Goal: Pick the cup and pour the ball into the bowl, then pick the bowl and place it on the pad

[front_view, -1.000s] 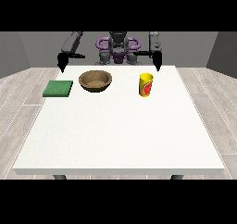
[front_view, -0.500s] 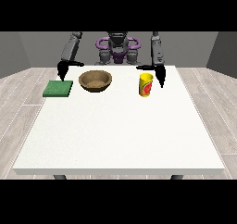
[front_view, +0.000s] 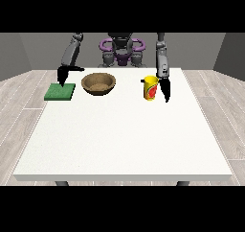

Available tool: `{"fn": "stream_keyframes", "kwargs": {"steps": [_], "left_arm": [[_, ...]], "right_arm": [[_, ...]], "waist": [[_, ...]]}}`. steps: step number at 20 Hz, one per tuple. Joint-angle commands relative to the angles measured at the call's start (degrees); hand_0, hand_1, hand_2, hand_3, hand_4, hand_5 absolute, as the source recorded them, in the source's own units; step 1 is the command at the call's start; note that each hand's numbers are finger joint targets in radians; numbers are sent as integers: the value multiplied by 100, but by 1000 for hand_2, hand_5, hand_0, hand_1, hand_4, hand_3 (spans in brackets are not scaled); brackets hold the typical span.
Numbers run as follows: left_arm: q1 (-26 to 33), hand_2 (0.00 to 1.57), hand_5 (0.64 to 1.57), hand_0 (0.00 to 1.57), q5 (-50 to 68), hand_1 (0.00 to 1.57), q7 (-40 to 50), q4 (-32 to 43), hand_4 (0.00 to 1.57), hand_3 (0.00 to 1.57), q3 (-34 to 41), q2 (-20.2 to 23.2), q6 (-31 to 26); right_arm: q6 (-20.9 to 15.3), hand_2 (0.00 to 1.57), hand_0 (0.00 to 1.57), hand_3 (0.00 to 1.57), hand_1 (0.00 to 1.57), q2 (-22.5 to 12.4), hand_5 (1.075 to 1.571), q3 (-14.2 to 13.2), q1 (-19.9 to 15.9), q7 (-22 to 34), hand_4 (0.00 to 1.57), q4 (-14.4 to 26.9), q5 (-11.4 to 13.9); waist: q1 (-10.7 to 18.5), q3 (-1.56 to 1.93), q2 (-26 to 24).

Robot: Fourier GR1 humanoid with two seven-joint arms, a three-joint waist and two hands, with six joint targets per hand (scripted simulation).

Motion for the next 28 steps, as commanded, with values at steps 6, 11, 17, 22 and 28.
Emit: {"fn": "stream_keyframes", "kwargs": {"steps": [6, 11, 17, 22, 28], "left_arm": [[-854, 0, 1532, 562, 168, 562, -497, 707, 552, 0, 442, 238, 401], [-325, 1571, 1532, 1375, -271, 1375, -642, 285, 1174, 1571, 305, -14, 1427], [-21, 1571, 1534, 1380, -787, 1380, 76, -220, 1228, 1571, 8, 94, 2134], [108, 1571, 1532, 1396, -2188, 1396, 1154, -370, 1245, 1571, -860, 353, 3103], [189, 1571, 1562, 1441, -3833, 1441, 2262, 11, 1210, 1571, -1897, 451, 3640]], "right_arm": [[328, 0, 0, 0, 0, -511, 1538, -199, -394, 27, 0, -16, -225], [674, 158, 0, 0, 0, -797, 1547, -204, -380, -176, 80, 29, -278], [629, 207, 0, 0, 0, -801, 1552, -53, -424, 27, 220, 148, -235], [645, 231, 0, 174, 0, -729, 1552, 109, -732, 691, 268, 738, -241], [305, 184, 0, 159, 0, -451, 1549, 118, -867, 815, 313, 1112, -166]], "waist": [[-402, -1, 673], [-702, 6, 763], [-1017, 16, 375], [-893, 30, -633], [-668, 29, -1268]]}}
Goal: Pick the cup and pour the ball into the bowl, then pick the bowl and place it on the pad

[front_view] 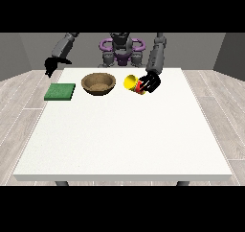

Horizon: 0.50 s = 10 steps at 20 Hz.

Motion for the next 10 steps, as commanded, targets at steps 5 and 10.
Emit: {"fn": "stream_keyframes", "kwargs": {"steps": [5, 10], "left_arm": [[-247, 1571, 1565, 1400, -2499, 1400, 1870, 271, 1054, 1571, -1526, 128, 228], [-684, 1571, 1533, 1268, -3889, 1268, 3207, 329, 877, 1541, -2377, -341, -525]], "right_arm": [[-129, 213, 0, 191, 0, -103, 1549, -190, -35, 91, 351, 870, 35], [-249, 228, 0, 125, 0, -34, 1547, -247, 244, -71, 372, 1338, 102]], "waist": [[434, 15, -942], [947, -4, -1544]]}}
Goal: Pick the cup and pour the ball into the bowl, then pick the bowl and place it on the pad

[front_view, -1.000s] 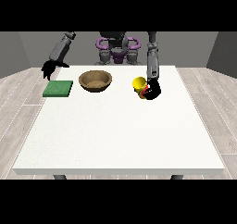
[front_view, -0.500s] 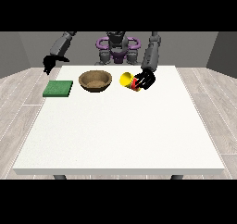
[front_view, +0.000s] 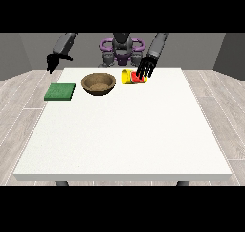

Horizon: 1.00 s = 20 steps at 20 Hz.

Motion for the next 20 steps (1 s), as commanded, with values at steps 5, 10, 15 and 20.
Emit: {"fn": "stream_keyframes", "kwargs": {"steps": [5, 10, 15, 20], "left_arm": [[-828, 1571, 1531, 1208, -1541, 1208, 1767, -350, 883, 1521, -991, -997, -1429], [-529, 1571, 1527, 176, -2076, 176, 1995, -593, 867, 1425, -1439, -1306, -1872], [-1224, 1571, 1524, 282, -2392, 282, 2099, -1010, 692, 1541, -1710, -1315, -2975], [-1299, 1571, 1522, 0, -2816, 0, 2010, -1261, 534, 1571, -1702, -1285, -3186]], "right_arm": [[31, 284, 0, 220, 0, -384, 1541, -305, 371, -421, 396, 723, -2], [329, 222, 0, 296, 0, -450, 1541, -421, 672, -760, 417, 920, -121], [388, 269, 0, 336, 0, -705, 1534, -476, 730, -922, 391, 1212, -57], [269, 175, 0, 346, 0, -592, 1535, -537, 554, -967, 399, 1193, -171]], "waist": [[710, -25, -445], [865, -30, -508], [1118, -25, -547], [1131, -31, -316]]}}
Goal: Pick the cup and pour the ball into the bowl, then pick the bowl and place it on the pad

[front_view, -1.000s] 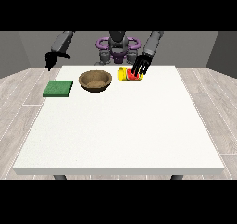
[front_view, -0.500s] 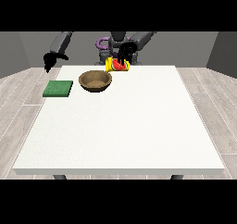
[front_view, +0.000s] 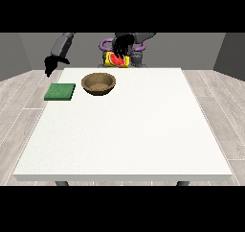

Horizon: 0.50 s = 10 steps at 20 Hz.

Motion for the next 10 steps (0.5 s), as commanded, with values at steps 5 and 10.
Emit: {"fn": "stream_keyframes", "kwargs": {"steps": [5, 10], "left_arm": [[-278, 1571, 1527, 0, -416, 0, -134, -392, 571, 1571, 64, 105, -807], [-149, 1571, 1571, 378, -1044, 378, -161, -252, 963, 1571, -912, -41, -1188]], "right_arm": [[265, 141, 0, 272, 0, -18, 1530, 61, 163, -549, 416, 56, 49], [71, 150, 0, 283, 0, 15, 1529, 53, -183, -151, 430, 31, -21]], "waist": [[-91, -2, 187], [-109, -1, 143]]}}
